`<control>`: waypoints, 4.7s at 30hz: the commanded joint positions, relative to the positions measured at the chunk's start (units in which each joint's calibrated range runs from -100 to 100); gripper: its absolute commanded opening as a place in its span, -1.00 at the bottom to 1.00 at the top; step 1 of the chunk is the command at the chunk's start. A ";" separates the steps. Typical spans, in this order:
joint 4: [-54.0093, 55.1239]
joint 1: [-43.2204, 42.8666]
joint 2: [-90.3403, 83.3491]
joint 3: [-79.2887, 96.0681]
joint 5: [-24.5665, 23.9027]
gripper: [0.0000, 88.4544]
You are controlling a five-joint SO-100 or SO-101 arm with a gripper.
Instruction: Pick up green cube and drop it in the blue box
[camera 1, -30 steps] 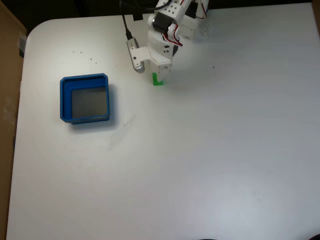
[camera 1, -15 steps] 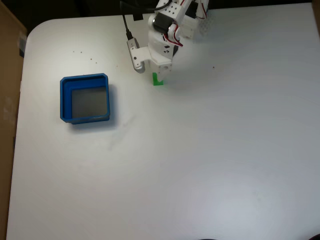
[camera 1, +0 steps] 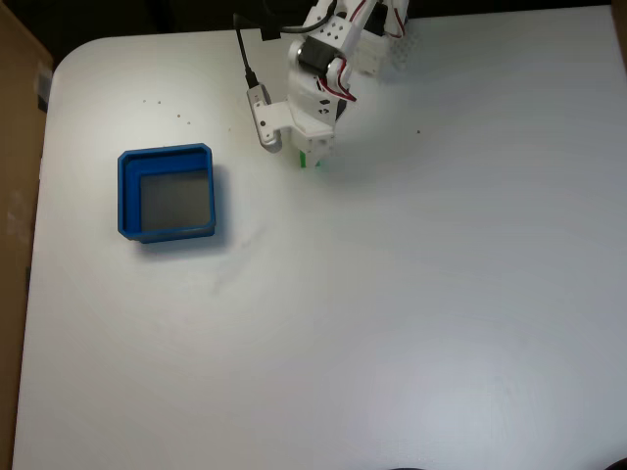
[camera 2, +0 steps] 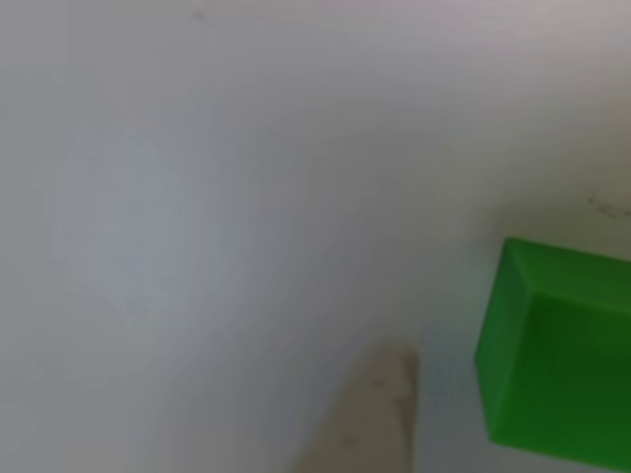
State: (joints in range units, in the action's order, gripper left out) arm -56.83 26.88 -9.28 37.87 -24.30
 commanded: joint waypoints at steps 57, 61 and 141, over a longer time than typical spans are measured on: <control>0.84 -0.22 5.48 -0.38 -0.20 -0.44; 0.92 -0.22 5.48 -0.47 -0.20 -0.44; 1.25 6.71 -10.65 -12.67 0.24 -0.86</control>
State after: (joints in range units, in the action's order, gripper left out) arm -56.34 31.93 -17.69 33.03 -24.15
